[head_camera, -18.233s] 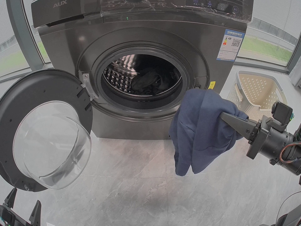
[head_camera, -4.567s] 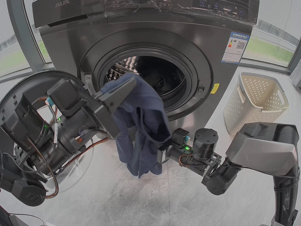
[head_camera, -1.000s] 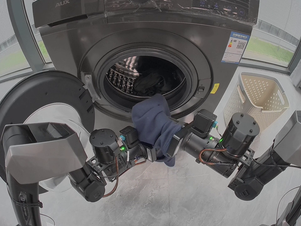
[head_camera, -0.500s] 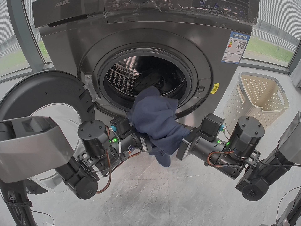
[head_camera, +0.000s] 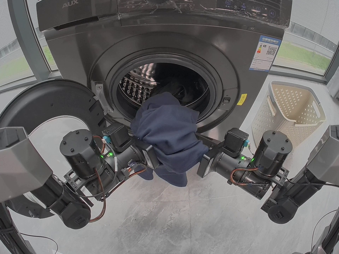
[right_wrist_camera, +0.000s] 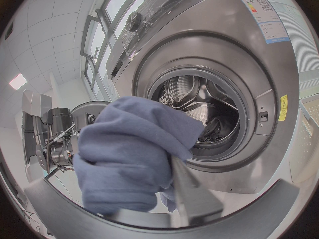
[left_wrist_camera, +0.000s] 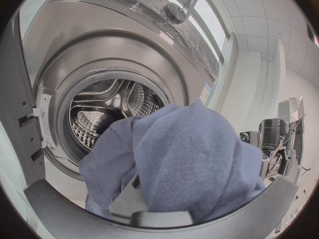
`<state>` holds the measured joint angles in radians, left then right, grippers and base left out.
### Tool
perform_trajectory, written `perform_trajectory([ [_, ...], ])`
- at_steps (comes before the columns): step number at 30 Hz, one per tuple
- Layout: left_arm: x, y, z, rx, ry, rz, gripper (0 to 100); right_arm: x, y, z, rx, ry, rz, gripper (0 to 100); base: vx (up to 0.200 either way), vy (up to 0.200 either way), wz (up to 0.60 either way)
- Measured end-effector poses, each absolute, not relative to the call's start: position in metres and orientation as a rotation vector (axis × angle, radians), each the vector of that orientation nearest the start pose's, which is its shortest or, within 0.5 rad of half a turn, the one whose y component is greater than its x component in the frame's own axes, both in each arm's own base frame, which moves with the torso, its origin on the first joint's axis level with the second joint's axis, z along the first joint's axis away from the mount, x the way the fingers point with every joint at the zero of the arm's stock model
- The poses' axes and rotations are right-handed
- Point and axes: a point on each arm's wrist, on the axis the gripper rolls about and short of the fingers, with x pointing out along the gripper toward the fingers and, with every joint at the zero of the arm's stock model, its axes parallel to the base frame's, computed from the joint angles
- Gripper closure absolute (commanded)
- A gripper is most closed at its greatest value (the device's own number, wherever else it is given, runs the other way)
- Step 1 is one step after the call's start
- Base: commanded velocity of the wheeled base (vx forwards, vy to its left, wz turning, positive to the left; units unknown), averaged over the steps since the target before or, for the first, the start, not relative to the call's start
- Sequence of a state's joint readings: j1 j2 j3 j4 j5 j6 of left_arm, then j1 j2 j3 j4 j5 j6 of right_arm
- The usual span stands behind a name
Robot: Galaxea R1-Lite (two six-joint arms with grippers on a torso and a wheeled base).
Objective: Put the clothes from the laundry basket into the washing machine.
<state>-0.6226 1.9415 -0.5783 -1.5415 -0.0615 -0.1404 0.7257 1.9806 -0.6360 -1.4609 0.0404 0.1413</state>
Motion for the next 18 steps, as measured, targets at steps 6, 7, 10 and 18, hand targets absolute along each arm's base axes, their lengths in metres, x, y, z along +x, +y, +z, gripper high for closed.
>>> perform_trajectory([
  [6,0.252,-0.181,0.150,-0.190,-0.143,-0.692,100,0.233,0.211,0.132,0.148,-0.025,0.801,0,0.000,0.000,0.00],
  [7,0.251,-0.180,0.151,-0.191,-0.146,-0.691,100,0.227,0.207,0.130,0.137,-0.011,0.814,0,0.000,0.000,0.00],
  [10,0.247,-0.178,0.155,-0.193,-0.152,-0.694,100,0.209,0.196,0.125,0.104,0.031,0.860,0,0.000,0.000,0.00],
  [18,0.221,-0.166,0.160,-0.187,-0.145,-0.724,100,0.170,0.169,0.123,0.081,0.048,0.954,0,0.000,0.000,0.00],
])
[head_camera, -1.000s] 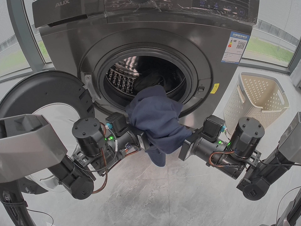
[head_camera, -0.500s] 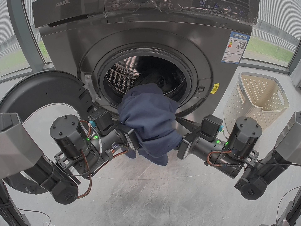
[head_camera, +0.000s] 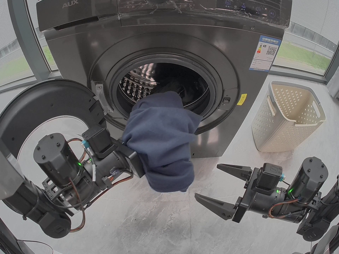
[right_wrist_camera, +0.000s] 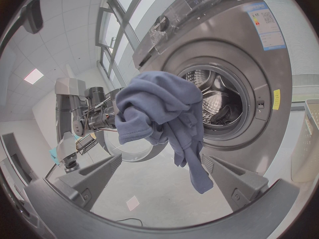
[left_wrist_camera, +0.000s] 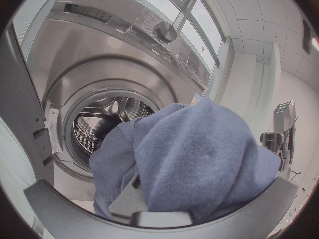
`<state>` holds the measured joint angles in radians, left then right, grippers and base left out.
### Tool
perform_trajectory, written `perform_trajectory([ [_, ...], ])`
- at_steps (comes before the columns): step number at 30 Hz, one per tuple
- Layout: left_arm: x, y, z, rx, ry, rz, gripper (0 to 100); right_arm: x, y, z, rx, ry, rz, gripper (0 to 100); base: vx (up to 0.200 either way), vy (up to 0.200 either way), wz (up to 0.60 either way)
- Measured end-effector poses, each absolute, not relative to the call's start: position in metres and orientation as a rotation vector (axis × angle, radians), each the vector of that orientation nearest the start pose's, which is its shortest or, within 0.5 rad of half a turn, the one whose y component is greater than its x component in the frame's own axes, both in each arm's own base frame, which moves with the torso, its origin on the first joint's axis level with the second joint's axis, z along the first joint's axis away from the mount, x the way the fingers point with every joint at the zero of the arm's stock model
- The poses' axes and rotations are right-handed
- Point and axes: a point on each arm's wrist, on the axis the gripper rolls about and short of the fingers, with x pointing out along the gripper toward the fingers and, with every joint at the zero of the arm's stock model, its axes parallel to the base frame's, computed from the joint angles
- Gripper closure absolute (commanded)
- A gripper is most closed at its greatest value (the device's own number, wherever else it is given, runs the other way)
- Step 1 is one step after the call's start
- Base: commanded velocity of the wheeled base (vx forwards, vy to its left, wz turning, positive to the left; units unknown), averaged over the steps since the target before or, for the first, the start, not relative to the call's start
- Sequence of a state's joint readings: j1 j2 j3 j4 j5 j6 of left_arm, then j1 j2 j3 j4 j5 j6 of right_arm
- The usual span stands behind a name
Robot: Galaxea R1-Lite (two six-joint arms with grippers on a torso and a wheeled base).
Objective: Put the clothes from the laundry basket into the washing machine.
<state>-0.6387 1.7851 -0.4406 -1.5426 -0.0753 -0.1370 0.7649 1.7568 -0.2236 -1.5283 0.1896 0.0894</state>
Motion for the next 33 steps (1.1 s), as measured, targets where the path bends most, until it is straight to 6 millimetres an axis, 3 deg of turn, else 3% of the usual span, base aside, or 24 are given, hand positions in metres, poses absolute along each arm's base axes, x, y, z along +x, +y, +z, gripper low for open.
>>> perform_trajectory([
  [8,0.198,-0.146,0.163,-0.191,-0.135,-0.733,100,0.161,0.158,0.126,0.087,0.035,0.945,0,0.000,0.000,0.00],
  [21,0.192,-0.141,0.167,-0.194,-0.148,-0.729,100,0.173,0.151,0.132,0.107,0.005,0.865,0,0.000,0.000,0.00],
  [33,0.183,-0.133,0.151,-0.168,-0.076,-0.710,100,0.185,0.140,0.128,0.110,0.019,0.765,0,0.000,0.000,0.00],
])
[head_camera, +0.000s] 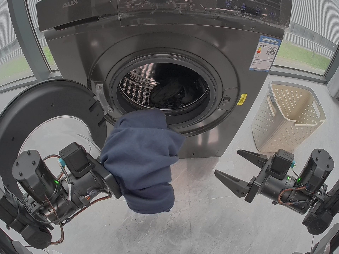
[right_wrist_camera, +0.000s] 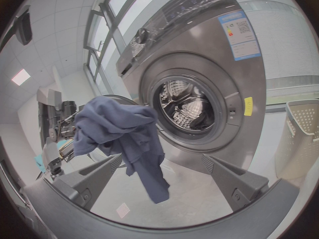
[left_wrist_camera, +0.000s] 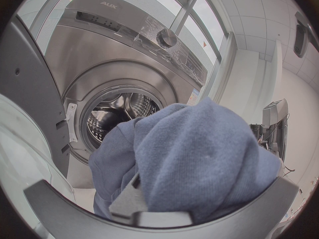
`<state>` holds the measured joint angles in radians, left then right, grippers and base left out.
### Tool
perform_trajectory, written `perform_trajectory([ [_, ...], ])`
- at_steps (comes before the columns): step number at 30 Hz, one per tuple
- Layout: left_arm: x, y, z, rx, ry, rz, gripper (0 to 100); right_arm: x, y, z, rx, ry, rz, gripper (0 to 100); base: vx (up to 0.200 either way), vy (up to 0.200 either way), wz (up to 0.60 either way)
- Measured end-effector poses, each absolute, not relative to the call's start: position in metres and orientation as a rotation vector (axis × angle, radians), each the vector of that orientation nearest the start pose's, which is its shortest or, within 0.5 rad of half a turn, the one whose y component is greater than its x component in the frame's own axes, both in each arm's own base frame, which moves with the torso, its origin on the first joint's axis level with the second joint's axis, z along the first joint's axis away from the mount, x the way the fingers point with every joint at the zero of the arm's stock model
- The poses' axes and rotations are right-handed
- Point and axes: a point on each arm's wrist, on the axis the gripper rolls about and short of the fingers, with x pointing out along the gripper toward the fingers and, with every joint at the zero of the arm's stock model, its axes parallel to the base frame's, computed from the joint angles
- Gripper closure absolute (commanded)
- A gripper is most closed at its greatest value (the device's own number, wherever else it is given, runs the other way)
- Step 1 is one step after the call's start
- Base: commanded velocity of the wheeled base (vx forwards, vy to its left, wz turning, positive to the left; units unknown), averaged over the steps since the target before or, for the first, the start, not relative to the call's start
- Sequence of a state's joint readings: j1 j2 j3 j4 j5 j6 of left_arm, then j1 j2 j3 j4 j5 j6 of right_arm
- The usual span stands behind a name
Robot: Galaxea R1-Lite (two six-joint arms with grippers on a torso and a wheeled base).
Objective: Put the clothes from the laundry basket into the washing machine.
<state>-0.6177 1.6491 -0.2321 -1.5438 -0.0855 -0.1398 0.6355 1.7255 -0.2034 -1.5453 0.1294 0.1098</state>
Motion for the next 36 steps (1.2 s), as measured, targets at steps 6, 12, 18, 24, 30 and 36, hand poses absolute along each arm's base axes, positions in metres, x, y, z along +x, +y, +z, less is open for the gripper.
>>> perform_trajectory([
  [6,0.183,-0.133,0.148,-0.170,-0.061,-0.714,100,0.192,0.138,0.125,0.126,0.036,0.714,0,0.000,0.000,0.00],
  [12,0.185,-0.132,0.145,-0.157,-0.052,-0.708,100,0.196,0.140,0.124,0.129,0.037,0.708,0,0.133,0.000,0.00],
  [18,0.186,-0.134,0.142,-0.151,-0.036,-0.706,100,0.198,0.141,0.124,0.131,0.034,0.708,0,0.067,0.000,0.00],
  [24,0.186,-0.136,0.139,-0.151,-0.024,-0.714,100,0.197,0.142,0.123,0.133,0.039,0.704,0,0.133,0.000,0.00],
  [30,0.186,-0.137,0.138,-0.147,-0.019,-0.716,100,0.196,0.143,0.124,0.140,0.037,0.699,0,0.067,0.000,0.00],
  [36,0.187,-0.139,0.136,-0.145,-0.012,-0.720,100,0.196,0.144,0.123,0.141,0.041,0.702,0,0.033,0.000,0.00],
])
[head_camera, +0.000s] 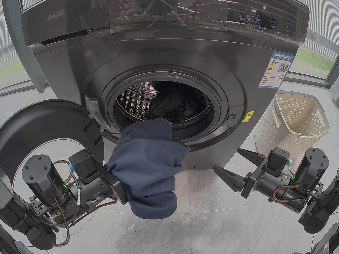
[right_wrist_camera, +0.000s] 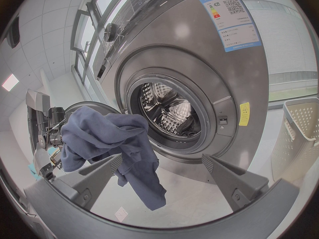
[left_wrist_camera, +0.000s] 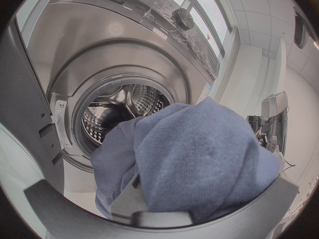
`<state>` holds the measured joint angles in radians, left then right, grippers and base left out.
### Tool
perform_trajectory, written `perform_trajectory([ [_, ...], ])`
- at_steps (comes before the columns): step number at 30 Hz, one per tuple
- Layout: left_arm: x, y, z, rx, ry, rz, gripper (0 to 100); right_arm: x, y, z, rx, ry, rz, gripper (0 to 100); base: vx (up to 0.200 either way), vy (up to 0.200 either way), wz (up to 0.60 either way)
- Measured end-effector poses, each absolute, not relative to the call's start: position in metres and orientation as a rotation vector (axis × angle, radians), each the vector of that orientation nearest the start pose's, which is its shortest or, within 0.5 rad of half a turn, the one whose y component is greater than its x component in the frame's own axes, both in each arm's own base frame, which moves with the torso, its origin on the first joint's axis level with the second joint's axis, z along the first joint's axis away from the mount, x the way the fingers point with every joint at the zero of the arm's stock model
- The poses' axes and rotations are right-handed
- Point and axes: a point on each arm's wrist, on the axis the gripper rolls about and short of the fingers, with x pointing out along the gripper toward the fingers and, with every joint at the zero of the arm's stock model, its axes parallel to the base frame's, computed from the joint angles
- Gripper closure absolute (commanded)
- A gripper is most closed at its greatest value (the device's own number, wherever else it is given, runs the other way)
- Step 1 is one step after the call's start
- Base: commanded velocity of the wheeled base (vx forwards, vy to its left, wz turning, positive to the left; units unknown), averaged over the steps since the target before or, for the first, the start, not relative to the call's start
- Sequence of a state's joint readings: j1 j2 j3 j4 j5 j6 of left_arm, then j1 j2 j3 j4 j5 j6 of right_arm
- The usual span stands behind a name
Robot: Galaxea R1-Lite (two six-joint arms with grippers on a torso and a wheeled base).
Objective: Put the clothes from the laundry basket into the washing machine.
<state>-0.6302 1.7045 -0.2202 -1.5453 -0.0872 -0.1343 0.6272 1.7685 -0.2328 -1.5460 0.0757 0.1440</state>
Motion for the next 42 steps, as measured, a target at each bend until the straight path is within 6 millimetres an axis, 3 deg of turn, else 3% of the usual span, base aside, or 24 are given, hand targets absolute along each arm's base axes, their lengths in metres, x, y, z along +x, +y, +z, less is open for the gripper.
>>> perform_trajectory([
  [8,0.188,-0.141,0.133,-0.142,-0.001,-0.722,100,0.195,0.146,0.123,0.141,0.040,0.710,0,0.200,0.000,0.00],
  [30,0.196,-0.147,0.127,-0.133,0.021,-0.720,100,0.192,0.146,0.122,0.140,0.049,0.716,0,0.000,0.000,0.00],
  [34,0.206,-0.155,0.131,-0.139,-0.011,-0.713,100,0.189,0.149,0.122,0.146,0.054,0.727,0,0.000,0.000,0.00],
  [42,0.241,-0.180,0.119,-0.125,-0.022,-0.698,100,0.186,0.154,0.122,0.153,0.057,0.741,0,0.000,0.000,0.00],
])
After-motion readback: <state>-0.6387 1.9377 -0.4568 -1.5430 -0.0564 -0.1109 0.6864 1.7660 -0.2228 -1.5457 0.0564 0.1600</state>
